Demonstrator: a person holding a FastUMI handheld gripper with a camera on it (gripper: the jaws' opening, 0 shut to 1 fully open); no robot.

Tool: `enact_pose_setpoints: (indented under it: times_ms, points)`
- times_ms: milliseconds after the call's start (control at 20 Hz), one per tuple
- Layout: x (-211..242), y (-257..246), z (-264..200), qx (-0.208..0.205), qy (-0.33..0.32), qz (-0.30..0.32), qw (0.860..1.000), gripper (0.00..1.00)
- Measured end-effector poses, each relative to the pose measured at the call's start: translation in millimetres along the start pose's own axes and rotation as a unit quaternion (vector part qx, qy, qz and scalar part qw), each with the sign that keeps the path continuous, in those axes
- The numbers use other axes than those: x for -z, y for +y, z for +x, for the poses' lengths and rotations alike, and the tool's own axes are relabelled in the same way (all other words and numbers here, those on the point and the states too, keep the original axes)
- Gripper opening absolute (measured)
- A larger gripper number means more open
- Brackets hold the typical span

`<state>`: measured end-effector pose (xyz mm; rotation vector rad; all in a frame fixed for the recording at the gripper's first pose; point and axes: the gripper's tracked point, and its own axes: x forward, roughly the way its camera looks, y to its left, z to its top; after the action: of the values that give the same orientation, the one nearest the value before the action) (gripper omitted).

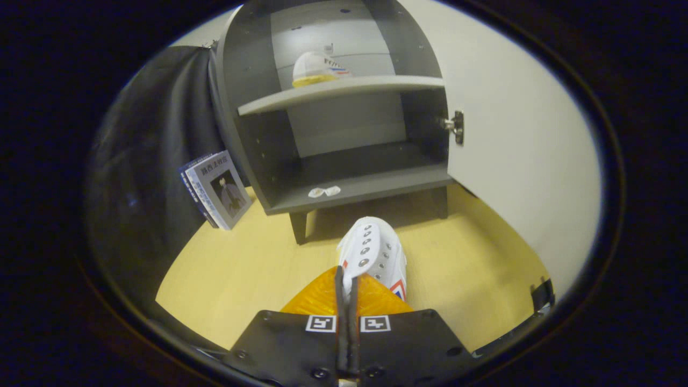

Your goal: Open the shoe cabinet door, grab the shoes and put them into the shoe cabinet, then close the shoe cabinet door.

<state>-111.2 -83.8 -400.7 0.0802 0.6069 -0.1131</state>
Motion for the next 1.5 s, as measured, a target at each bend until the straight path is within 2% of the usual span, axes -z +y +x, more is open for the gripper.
enact_pose_setpoints:
  times_ms: [350,750,1050,1500]
  points:
    - [-110,-14,-43,0.018,-0.100,-0.013,0.995,0.02]
    - [-229,-13,-73,0.028,-0.202,-0.049,0.978,0.02]
    - [-291,-10,-34,0.027,-0.220,-0.058,0.973,0.02]
    - [-342,-21,63,0.044,-0.184,-0.068,0.980,0.02]
